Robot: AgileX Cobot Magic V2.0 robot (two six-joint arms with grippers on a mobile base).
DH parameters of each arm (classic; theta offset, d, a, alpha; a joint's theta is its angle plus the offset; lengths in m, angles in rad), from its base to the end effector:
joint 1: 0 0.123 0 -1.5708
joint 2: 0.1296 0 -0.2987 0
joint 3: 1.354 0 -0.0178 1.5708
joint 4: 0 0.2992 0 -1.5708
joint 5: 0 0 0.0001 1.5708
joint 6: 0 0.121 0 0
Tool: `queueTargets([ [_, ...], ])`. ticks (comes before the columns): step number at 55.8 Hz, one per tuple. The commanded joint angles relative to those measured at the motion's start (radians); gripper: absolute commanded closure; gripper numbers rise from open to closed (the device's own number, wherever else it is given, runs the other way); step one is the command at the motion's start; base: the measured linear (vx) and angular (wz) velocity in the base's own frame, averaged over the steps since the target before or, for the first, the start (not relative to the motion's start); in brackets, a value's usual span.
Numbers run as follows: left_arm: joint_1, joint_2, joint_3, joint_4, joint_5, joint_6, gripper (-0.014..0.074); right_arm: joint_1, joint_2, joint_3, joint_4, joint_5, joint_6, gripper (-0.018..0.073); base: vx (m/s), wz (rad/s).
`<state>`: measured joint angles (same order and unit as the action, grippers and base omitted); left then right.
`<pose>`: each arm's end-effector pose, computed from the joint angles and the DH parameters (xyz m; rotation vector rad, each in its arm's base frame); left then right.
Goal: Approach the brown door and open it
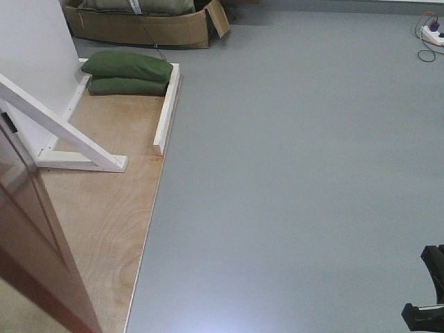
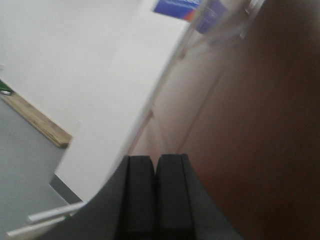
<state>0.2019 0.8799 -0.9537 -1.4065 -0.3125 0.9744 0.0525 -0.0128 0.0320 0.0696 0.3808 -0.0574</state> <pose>0.2339 0.0852 0.4659 -0.6593 1.1978 0.0228 0.1154 0.0092 0.1587 -0.0603 1.8822 0.0653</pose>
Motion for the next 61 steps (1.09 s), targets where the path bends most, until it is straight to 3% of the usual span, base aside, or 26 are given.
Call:
queueTargets([
  [1, -0.013, 0.021, -0.026, 0.035, 0.158, -0.001, 0.0600, 0.001, -0.006, 0.003, -0.004, -0.077, -0.008, 0.0559, 0.00, 0.00],
  [30, -0.232, 0.022, -0.026, 0.097, 0.186, 0.001, 0.0600, 0.001, -0.006, 0.003, -0.004, -0.082, -0.008, 0.0559, 0.00, 0.00],
  [43, -0.351, 0.022, -0.025, 0.279, 0.219, 0.001, 0.0600, 0.001, -0.006, 0.003, -0.004, -0.081, -0.008, 0.0559, 0.00, 0.00],
  [54, -0.359, 0.024, -0.025, 0.292, 0.289, 0.001, 0.0600, 0.001, -0.006, 0.003, -0.004, -0.081, -0.008, 0.0559, 0.00, 0.00],
  [61, -0.360, 0.024, -0.025, 0.292, 0.275, 0.001, 0.0600, 0.001, -0.006, 0.003, -0.004, -0.080, -0.008, 0.0559, 0.00, 0.00],
])
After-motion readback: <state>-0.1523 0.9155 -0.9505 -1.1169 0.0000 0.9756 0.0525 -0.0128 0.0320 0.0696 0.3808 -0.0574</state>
